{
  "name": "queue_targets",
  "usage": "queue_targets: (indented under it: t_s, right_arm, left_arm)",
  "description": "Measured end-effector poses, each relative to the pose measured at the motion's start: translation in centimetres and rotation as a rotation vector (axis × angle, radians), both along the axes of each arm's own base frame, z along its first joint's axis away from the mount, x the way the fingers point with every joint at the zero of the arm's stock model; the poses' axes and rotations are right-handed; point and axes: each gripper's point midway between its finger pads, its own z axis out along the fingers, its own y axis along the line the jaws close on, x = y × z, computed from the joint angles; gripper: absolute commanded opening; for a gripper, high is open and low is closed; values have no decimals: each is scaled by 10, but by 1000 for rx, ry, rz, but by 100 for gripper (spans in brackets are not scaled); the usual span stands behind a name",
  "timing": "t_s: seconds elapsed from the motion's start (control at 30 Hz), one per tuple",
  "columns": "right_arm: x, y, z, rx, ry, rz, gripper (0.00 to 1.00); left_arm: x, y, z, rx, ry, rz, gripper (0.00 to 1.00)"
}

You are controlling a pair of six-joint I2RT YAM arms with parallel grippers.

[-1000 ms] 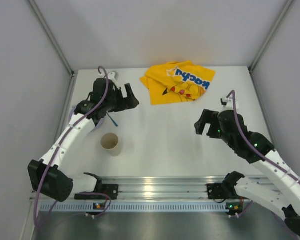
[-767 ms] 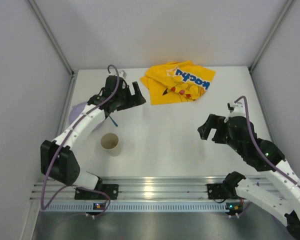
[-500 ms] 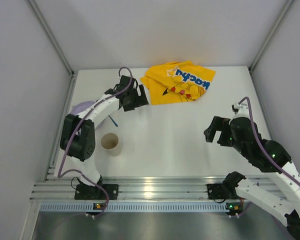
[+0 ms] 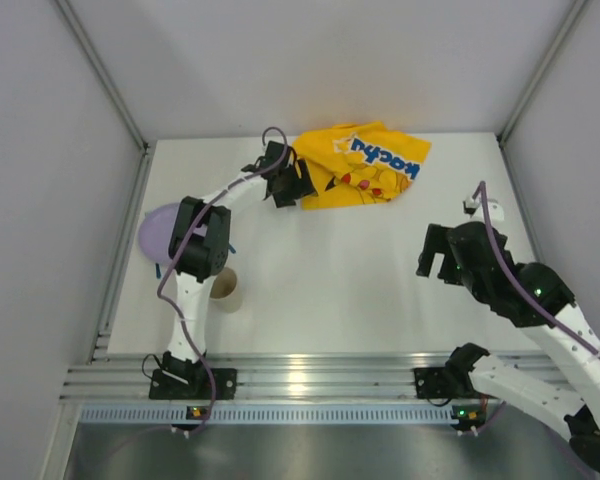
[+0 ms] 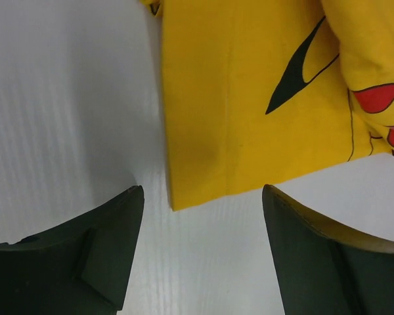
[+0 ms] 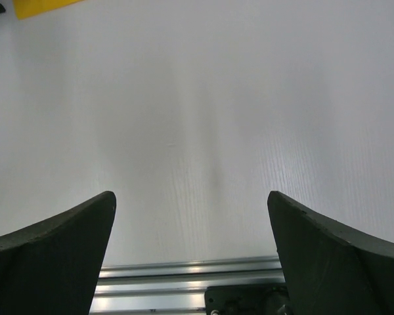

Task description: Set the dinner table for one person

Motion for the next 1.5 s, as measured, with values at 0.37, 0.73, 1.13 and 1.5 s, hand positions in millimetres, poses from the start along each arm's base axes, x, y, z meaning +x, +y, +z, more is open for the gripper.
queue_targets:
  t_s: [0.37, 0.73, 1.13, 1.5]
  right_arm:
    - [23, 12, -11, -99, 81, -6, 100]
    - [126, 37, -1, -37, 144, 57, 100]
    - [262, 33, -139, 128, 406, 11, 97]
    - [271, 10, -193, 94, 474, -73, 95]
  left_arm:
    - [13, -30, -11, -100, 16, -44, 16]
    - [-15, 14, -13, -41, 82, -89, 0]
    - [-104, 103, 47, 70, 102, -137, 0]
    - [-159, 116, 40, 90, 169, -142, 0]
